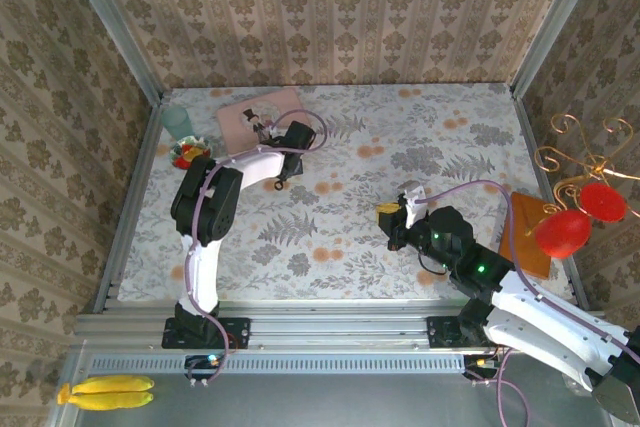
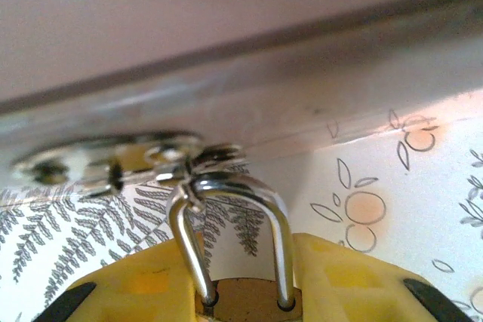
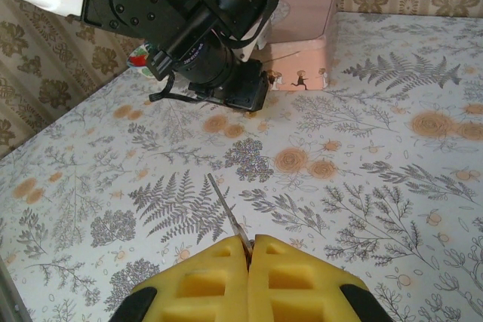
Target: Unlock the padlock with the key
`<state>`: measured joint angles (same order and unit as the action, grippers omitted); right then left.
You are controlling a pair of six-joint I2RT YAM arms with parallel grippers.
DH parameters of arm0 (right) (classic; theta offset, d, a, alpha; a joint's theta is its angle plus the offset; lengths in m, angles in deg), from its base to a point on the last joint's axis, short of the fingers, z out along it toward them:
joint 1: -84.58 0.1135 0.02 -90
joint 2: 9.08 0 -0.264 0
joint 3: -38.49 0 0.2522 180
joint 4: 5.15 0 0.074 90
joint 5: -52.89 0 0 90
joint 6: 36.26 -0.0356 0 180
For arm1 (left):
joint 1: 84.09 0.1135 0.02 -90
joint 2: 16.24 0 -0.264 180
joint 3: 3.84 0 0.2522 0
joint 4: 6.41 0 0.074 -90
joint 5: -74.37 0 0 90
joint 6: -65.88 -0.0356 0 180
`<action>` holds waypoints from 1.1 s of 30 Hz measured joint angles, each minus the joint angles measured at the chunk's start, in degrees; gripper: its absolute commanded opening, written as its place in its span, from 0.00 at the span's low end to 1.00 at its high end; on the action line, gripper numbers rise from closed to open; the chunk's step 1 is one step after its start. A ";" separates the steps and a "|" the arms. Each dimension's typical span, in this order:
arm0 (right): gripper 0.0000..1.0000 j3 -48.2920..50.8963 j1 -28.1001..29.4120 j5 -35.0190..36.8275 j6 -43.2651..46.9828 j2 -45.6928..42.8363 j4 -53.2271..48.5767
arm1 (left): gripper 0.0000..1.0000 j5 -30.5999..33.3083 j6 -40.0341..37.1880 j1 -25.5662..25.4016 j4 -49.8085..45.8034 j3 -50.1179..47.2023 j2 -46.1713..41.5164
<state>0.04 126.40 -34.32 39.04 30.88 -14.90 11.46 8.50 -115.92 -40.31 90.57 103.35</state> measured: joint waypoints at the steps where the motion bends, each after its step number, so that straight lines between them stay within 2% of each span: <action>1: 0.00 0.00 0.00 0.02 0.00 0.07 0.00 | 0.25 0.07 0.02 -0.37 0.35 -0.55 -0.28; 15: 0.00 0.11 -0.07 0.28 0.00 0.15 0.02 | 0.21 -0.42 3.19 -8.85 0.74 -14.12 -10.67; 23: 0.00 0.87 -0.35 0.52 -0.02 0.28 0.04 | 0.22 -0.13 7.80 -16.94 -3.17 -19.98 -16.02; 27: 0.00 0.92 -0.44 1.11 -0.04 0.26 0.04 | 0.29 -0.07 10.34 -20.46 -3.13 -20.44 -16.24; 33: 0.00 1.25 -0.81 1.73 -0.02 0.42 0.11 | 0.54 -0.90 11.47 -21.75 1.57 -24.15 -18.51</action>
<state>1.29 125.60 -32.59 39.02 31.30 -14.79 10.56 19.98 -137.67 -38.74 66.42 84.84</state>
